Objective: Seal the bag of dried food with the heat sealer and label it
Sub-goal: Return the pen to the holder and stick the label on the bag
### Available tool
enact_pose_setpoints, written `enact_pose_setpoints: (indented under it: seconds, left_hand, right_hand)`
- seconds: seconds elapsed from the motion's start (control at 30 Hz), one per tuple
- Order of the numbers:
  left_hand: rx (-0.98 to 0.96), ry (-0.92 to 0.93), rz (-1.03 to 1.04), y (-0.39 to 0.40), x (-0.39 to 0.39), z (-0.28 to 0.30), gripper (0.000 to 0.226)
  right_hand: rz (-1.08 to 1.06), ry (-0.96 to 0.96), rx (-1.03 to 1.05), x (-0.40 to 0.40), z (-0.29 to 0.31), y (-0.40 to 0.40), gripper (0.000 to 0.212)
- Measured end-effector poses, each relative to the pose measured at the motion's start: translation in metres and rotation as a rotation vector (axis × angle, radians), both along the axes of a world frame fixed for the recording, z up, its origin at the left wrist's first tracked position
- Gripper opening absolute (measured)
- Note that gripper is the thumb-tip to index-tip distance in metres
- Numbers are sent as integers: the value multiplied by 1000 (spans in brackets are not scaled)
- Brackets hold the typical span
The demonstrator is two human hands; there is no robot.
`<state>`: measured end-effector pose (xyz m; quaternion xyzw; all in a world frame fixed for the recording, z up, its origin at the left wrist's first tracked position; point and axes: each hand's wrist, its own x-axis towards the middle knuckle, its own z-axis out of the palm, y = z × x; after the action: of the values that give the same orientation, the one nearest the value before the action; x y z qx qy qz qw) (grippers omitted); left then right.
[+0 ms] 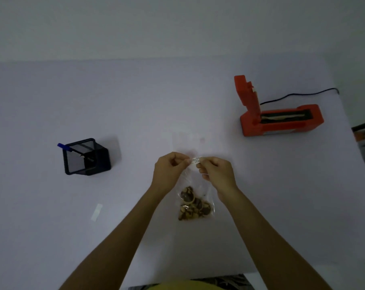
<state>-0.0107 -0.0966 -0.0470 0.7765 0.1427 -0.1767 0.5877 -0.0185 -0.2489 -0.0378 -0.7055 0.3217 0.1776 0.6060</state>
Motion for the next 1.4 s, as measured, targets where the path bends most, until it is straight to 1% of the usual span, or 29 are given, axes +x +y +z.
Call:
enact_pose_setpoints:
  seconds: [0.07, 0.17, 0.33, 0.43, 0.6, 1.03, 1.3, 1.33, 1.4]
  left_hand:
    - [27, 12, 20, -2, 3, -5, 6]
    - [105, 19, 6, -2, 5, -15, 9]
    - [279, -20, -88, -4, 4, -23, 7]
    - [351, -33, -118, -7, 3, -27, 7]
    - [463, -54, -136, -12, 4, -34, 8]
    - [484, -60, -165, -10, 5, -32, 5]
    - [475, -99, -178, -10, 4, -38, 3]
    - [468, -104, -169, -10, 2, -38, 3]
    - [439, -116, -130, -8, 0, -39, 11]
  right_hand:
    - [21, 15, -3, 3, -7, -1, 13]
    - [56, 49, -26, 6, -15, -4, 11]
    - [166, 69, -161, 10, -30, -8, 3]
    - [244, 66, -237, 12, -32, -9, 7]
    - [329, 28, -337, 15, -34, -6, 8]
    - [352, 25, -423, 15, -37, -3, 10]
    - [359, 46, -443, 19, -40, -1, 12]
    - [354, 54, -437, 20, -41, -2, 13]
    - [336, 72, -415, 22, -43, -5, 15]
